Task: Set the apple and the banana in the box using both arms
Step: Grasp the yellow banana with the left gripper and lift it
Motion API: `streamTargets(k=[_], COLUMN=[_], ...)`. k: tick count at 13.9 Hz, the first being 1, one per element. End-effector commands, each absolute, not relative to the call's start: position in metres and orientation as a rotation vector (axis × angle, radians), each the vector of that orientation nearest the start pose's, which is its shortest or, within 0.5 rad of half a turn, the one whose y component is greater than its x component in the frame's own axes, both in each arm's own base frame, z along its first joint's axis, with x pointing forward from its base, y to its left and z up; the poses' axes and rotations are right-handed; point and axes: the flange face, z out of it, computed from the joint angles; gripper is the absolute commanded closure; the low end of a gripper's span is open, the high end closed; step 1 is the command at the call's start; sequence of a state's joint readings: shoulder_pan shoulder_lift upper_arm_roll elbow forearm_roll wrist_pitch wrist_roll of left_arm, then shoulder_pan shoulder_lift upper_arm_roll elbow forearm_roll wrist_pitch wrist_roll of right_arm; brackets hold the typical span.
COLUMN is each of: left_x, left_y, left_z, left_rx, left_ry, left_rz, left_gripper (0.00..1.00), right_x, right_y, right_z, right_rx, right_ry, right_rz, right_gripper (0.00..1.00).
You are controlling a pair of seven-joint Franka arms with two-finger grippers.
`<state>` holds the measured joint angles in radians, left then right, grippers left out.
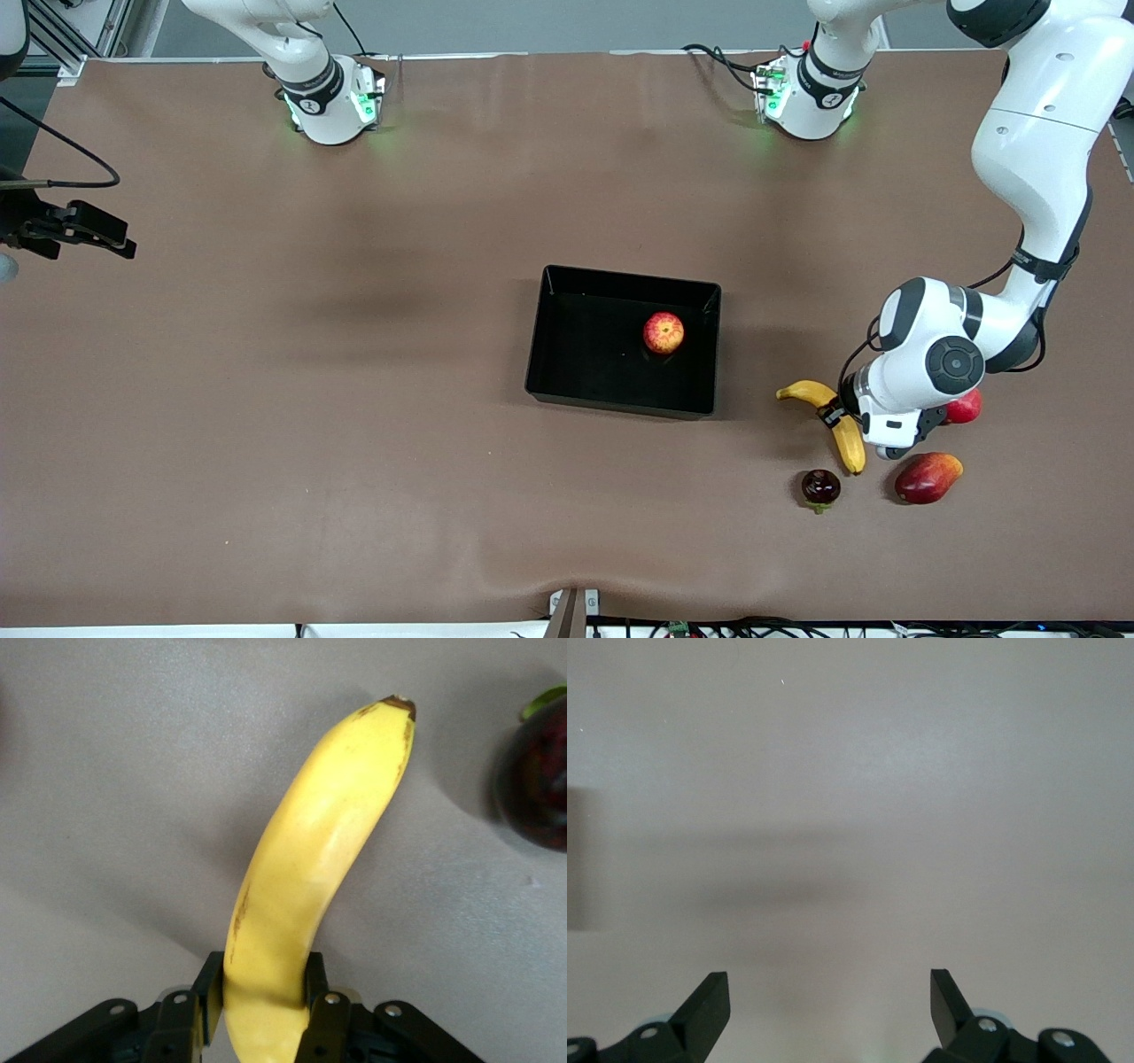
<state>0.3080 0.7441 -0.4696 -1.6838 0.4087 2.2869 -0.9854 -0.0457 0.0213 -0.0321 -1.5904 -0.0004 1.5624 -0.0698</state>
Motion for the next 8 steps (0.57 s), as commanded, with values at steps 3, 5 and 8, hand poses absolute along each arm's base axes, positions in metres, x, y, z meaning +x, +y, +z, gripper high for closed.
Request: streamTargets(k=[3,5,8], left_x=[0.665,0.657,0.647], left_y=[-0.090,-0.113,-0.151], left_z=[0.249,0.277,0.326], left_rx=[-2.941,-2.931,-2.934], left_ry=[-0.923,-0.861,-0.796], left_rz=[0.036,0.067,0.103], left_gripper=[1.00,1.00,1.00], right_x=[0.550,0.549,0.549], right_y=[-0.043,-0.042,-0.041], right_z=[0.615,0.618,0.619], right_rx=[-3.136,-3.133,-3.132], right_ry=[0.024,0.022,0.034], right_rz=[0.048,0.047,0.042], right_gripper=[0.00,0.00,0.00])
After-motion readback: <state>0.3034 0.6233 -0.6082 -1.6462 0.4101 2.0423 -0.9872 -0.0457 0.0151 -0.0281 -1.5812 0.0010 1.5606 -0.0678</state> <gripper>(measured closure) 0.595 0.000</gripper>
